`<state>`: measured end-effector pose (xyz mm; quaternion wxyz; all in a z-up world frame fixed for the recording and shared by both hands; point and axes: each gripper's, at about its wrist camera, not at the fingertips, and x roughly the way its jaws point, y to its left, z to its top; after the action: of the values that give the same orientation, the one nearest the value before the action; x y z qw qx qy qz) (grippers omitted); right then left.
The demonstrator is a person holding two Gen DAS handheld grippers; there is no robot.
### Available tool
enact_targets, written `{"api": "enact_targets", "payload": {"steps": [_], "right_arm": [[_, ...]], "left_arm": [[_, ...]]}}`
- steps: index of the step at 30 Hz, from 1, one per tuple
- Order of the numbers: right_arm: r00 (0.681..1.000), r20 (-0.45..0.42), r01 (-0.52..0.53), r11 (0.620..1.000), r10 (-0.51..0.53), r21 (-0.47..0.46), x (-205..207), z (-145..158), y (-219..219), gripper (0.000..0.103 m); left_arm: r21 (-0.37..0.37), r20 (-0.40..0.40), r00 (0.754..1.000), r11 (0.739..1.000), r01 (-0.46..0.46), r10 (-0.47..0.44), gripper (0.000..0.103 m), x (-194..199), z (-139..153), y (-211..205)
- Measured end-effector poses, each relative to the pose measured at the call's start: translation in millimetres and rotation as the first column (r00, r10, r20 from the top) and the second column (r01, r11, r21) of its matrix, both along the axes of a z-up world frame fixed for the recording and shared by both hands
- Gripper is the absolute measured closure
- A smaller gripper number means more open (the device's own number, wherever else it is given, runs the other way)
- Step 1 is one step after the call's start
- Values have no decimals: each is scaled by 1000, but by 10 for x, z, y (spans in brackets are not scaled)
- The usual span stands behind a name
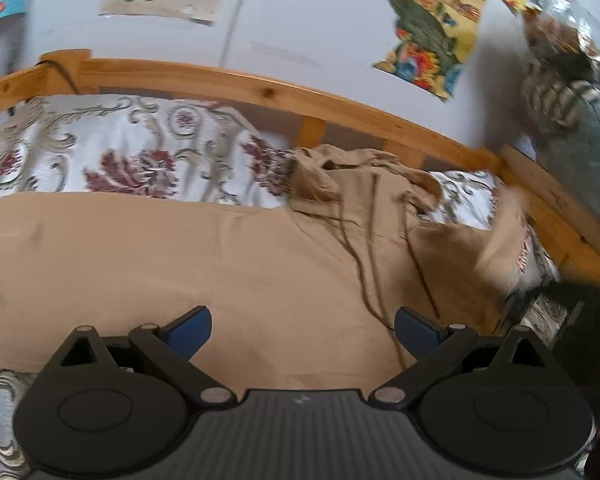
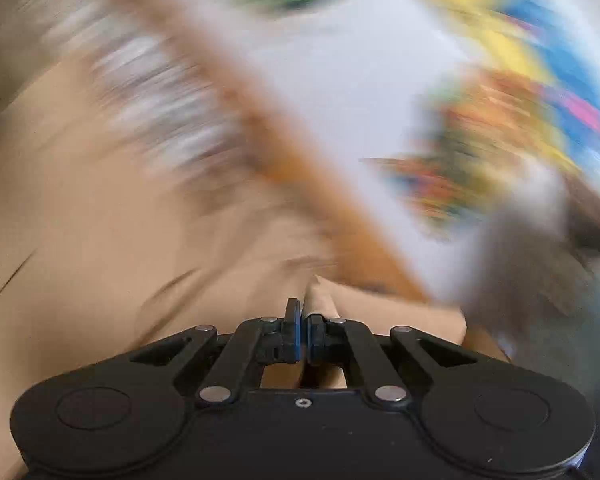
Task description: Fold large clothes
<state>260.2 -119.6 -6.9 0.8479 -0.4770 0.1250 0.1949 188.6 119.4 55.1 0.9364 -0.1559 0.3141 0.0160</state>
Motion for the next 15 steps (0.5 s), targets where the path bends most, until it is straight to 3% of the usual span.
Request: {"api": "enact_targets", "payload": {"steps": [2,3,5,6,7,9,11,15], "right_arm": [[993,-95,-80,989,68,-125,-184,-382,158,95],[986,-152,-99,982,75,-162,-252,-528,189,83],[956,-283,-119,983,76,-141,-405,-663,185,60],[940,-334,-114,988,74,-102,-483,-658,163,41],[930,-359,-98,994,72,-56,-566,-618,148,32],[900,-431,-33,996,65,80,-656,-433,-24,31],[879,-474,64,975,45,212,-697,-226,-258,31],[875,-467,319,876,-125,361,-421,24,-956,35]], "left_arm": [[-29,-10,1000,1000,1,-1,3,48,-79,61],[-48,-14,1000,999,11,-12,3,84,-134,84],[-90,-8,999,995,44,-45,3,149,-253,110],[-107,-3,998,992,65,-65,3,181,-317,105],[-124,3,996,989,85,-85,3,221,-364,93],[-140,7,993,983,121,-121,3,269,-431,37],[-129,14,987,979,160,-160,3,333,-462,-60],[-77,32,966,963,257,-256,3,435,-509,-347]]}}
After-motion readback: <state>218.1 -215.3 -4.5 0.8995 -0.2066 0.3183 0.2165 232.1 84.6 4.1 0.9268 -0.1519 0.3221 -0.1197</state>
